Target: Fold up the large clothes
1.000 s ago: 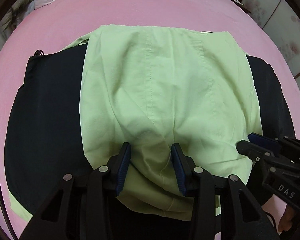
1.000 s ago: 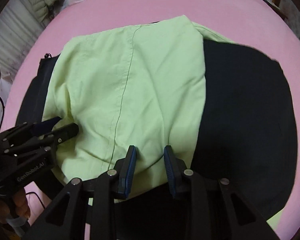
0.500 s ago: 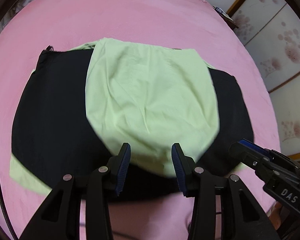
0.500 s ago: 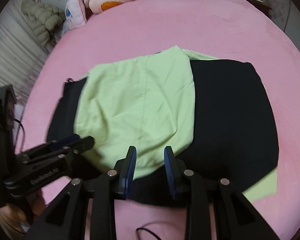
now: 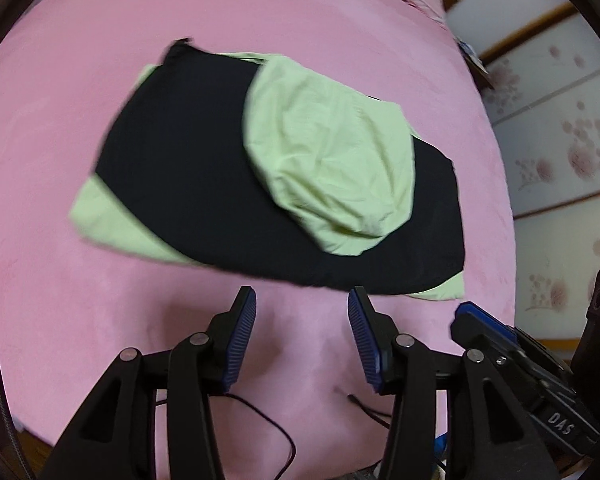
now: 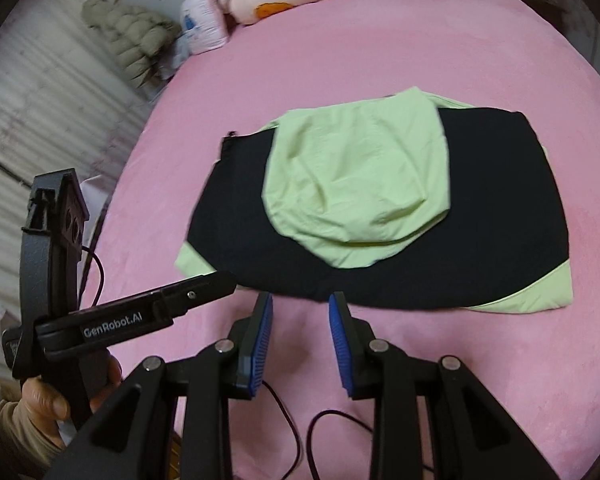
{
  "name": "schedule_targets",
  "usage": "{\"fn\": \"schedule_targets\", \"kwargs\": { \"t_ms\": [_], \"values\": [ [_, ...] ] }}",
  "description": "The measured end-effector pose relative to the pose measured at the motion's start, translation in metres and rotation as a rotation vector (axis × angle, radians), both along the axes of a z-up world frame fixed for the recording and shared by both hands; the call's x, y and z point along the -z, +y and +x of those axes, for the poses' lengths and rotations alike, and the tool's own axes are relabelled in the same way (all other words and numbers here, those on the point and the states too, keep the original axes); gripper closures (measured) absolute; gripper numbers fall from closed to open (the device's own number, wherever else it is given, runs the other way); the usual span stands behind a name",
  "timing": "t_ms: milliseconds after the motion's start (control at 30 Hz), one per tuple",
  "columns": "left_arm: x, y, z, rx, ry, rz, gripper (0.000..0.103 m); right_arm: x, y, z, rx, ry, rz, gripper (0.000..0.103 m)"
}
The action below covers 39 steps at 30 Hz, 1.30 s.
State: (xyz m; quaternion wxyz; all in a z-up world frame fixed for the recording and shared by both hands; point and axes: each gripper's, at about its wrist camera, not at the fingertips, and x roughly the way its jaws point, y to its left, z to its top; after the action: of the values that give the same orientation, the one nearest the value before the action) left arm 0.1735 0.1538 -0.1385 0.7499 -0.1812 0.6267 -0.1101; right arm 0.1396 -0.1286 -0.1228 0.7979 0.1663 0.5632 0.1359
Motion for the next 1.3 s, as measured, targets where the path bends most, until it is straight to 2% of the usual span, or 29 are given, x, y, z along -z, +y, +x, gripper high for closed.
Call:
{"fn": "schedule_targets", "kwargs": {
  "t_ms": [33,133,233,300,400,567,700,833,1000,1033,1100,1167,1300],
  "values": [
    [-0.002,0.008,-0.002,-0.026,0.006,-0.011,0.055,-0.004,0.002,-0.001,-0.011,0.003,0.026,0.075],
    [-0.004,0.035,-0.006,-0.119,-0.003,-0.016,0.034,-0.016,0.012,-0.002,-0.044,-0.034,0.035,0.075],
    [0.012,0.058,-0.005,-0.192,-0.014,0.034,0.034,-0.016,0.022,0.003,-0.060,-0.106,-0.067,0.074],
    [0.035,0.078,-0.003,-0.264,0.004,0.011,0.034,-0.011,0.025,0.007,-0.060,-0.135,-0.100,0.074],
    [0.070,0.101,-0.001,-0.380,0.021,-0.069,0.034,0.002,0.029,0.017,-0.050,-0.172,-0.139,0.074],
    [0.123,0.127,0.003,-0.513,0.004,-0.229,0.035,0.028,0.033,0.033,-0.024,-0.235,-0.217,0.074],
    [0.163,0.133,0.010,-0.593,0.009,-0.327,0.035,0.049,0.035,0.047,-0.018,-0.231,-0.244,0.077],
    [0.176,0.136,0.017,-0.629,-0.058,-0.407,0.035,0.066,0.037,0.058,-0.020,-0.228,-0.258,0.079],
    [0.178,0.131,0.035,-0.599,-0.133,-0.451,0.035,0.079,0.034,0.065,-0.010,-0.225,-0.250,0.079],
    [0.177,0.130,0.040,-0.585,-0.144,-0.457,0.037,0.081,0.034,0.066,-0.011,-0.224,-0.253,0.080],
    [0.177,0.127,0.050,-0.564,-0.159,-0.473,0.046,0.085,0.034,0.068,-0.015,-0.228,-0.255,0.083],
    [0.177,0.123,0.061,-0.542,-0.163,-0.464,0.064,0.088,0.035,0.070,-0.013,-0.236,-0.273,0.085],
    [0.173,0.117,0.074,-0.525,-0.160,-0.430,0.079,0.093,0.038,0.073,-0.012,-0.254,-0.307,0.088]
  ]
}}
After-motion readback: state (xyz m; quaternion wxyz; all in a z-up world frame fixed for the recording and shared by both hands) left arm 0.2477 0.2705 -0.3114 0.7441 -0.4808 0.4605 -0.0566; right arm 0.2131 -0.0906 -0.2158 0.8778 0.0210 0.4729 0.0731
